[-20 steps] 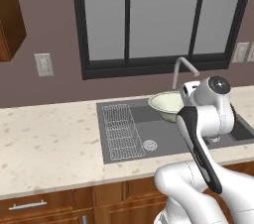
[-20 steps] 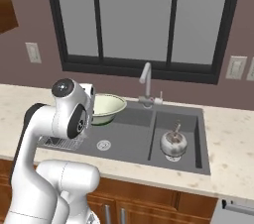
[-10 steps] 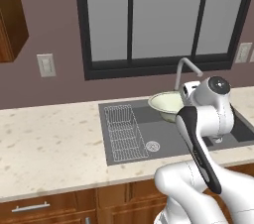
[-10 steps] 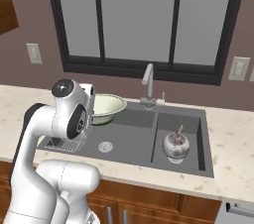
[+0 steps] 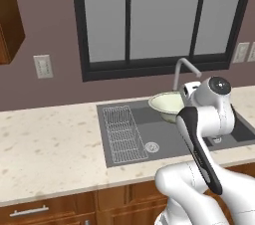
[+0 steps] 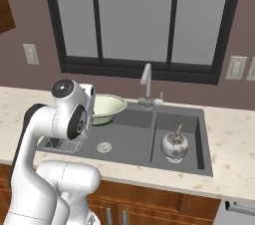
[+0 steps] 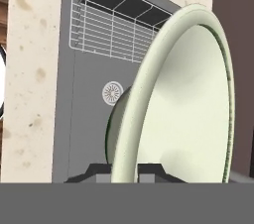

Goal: Place the bowl in the left basin and the kettle in the right basin of the sink.

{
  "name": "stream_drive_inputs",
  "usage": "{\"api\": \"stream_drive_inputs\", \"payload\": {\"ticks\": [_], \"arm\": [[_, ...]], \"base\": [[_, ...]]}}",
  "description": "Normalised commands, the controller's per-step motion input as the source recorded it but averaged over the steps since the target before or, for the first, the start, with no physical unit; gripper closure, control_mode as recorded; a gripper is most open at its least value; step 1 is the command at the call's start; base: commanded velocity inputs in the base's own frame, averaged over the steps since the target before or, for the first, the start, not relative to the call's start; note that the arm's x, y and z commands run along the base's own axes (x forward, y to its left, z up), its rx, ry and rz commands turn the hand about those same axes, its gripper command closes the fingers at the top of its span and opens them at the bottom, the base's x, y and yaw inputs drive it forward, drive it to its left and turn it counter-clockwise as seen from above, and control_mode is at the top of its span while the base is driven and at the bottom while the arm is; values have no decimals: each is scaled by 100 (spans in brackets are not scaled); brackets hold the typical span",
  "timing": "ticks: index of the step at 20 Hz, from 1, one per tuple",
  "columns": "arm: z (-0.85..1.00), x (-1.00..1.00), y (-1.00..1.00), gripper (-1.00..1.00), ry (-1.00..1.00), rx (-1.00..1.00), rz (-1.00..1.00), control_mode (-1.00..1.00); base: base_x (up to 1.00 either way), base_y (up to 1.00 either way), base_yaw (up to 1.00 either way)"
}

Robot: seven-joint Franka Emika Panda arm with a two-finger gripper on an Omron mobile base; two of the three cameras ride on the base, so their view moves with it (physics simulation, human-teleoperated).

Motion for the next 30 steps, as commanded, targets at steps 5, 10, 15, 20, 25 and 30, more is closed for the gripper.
{"api": "stream_drive_inputs", "payload": {"ticks": [5,10,15,20,25,30], "arm": [[0,0,0,100,0,0,0,100],[0,0,0,100,0,0,0,100],[0,0,0,100,0,0,0,100],[-9,34,0,100,0,0,0,-100],[-44,44,0,100,0,0,0,-100],[-51,41,0,100,0,0,0,-100]], "base": [[19,0,-6],[19,0,-2],[18,0,0],[0,0,0],[0,0,0],[0,0,0]]}}
